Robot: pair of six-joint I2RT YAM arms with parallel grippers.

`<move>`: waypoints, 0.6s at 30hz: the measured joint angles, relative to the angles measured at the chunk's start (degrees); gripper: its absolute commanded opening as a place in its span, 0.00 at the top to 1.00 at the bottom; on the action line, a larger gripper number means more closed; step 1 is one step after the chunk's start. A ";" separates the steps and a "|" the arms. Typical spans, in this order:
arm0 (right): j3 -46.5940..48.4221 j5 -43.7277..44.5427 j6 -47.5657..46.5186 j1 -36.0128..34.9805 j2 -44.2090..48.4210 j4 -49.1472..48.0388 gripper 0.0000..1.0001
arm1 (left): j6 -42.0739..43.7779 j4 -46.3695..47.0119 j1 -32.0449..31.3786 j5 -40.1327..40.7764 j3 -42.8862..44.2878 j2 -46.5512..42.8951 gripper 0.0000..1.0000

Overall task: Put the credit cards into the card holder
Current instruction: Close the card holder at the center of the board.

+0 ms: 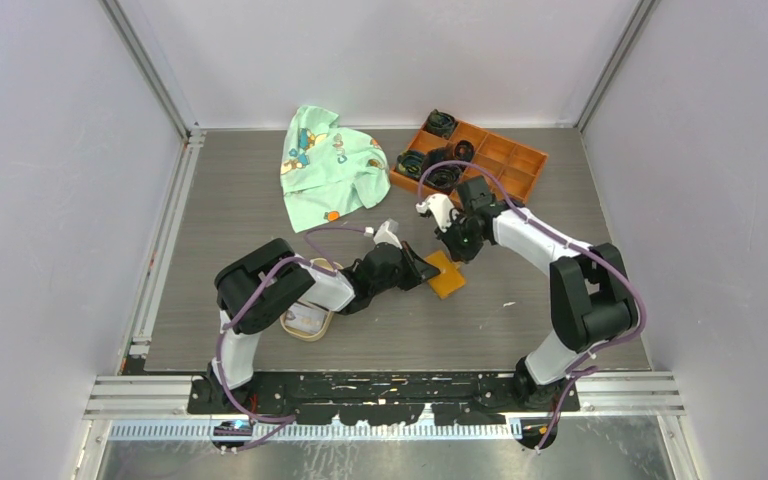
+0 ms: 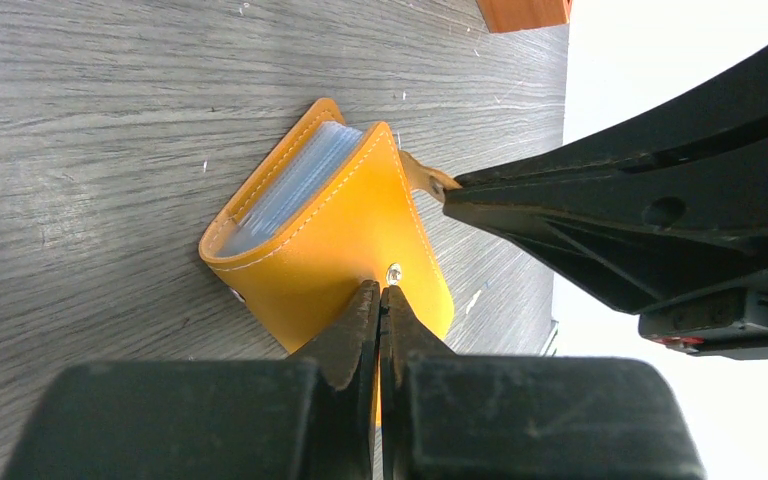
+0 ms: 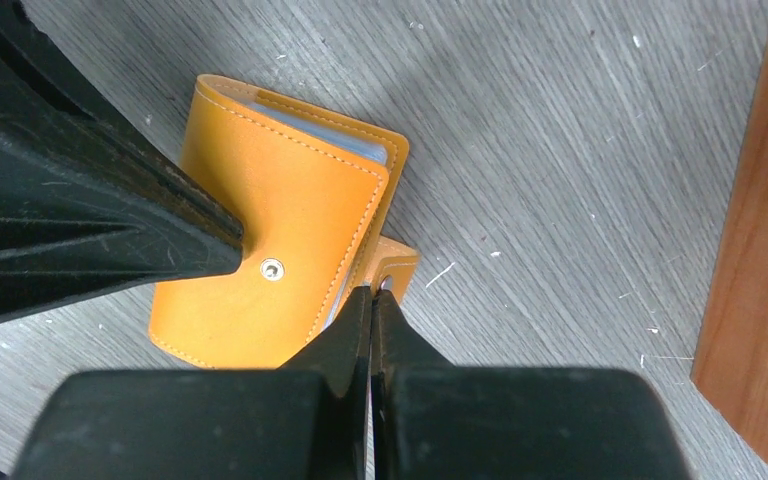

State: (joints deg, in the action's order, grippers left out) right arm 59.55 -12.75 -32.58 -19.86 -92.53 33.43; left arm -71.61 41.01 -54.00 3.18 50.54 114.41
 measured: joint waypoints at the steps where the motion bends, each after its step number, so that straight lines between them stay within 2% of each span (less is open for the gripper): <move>1: 0.07 -0.61 0.00 0.39 0.24 0.02 0.99 | 0.07 0.00 0.00 -0.02 0.00 0.00 1.00; 18: 3.32 -12.33 -3.67 1.97 1.31 4.17 0.99 | 1.60 -1.49 0.66 -0.85 -0.17 -1.20 1.00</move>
State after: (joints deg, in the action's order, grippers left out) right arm 62.87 -25.08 -36.25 -17.89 -91.22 37.60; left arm -70.02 39.53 -53.34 2.33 50.37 113.21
